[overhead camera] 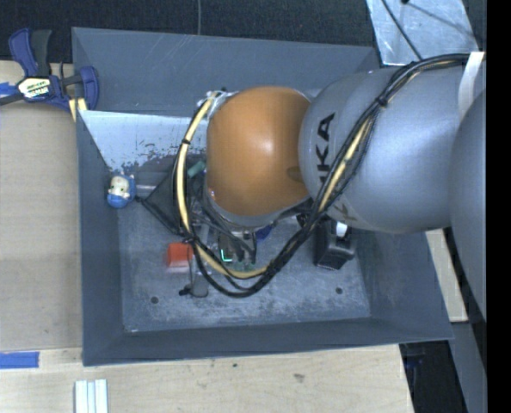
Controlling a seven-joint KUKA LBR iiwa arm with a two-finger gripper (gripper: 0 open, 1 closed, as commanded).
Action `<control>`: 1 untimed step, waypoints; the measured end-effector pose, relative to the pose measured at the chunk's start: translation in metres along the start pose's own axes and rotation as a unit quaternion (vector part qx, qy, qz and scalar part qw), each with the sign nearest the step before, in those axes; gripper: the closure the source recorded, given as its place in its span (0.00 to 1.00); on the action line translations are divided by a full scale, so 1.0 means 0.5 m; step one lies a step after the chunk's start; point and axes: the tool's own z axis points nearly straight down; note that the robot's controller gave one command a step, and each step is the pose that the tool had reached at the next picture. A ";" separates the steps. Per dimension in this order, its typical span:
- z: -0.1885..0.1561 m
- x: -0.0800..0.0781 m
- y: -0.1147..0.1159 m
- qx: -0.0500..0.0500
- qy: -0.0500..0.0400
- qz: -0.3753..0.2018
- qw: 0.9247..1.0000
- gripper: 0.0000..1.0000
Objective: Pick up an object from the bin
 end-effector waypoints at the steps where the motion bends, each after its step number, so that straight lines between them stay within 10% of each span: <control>1: 0.208 -0.139 -0.063 0.001 -0.003 -0.077 0.997 0.00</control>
Offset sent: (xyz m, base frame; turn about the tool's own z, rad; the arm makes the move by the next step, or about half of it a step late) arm 0.0681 -0.0287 -0.1008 -0.1561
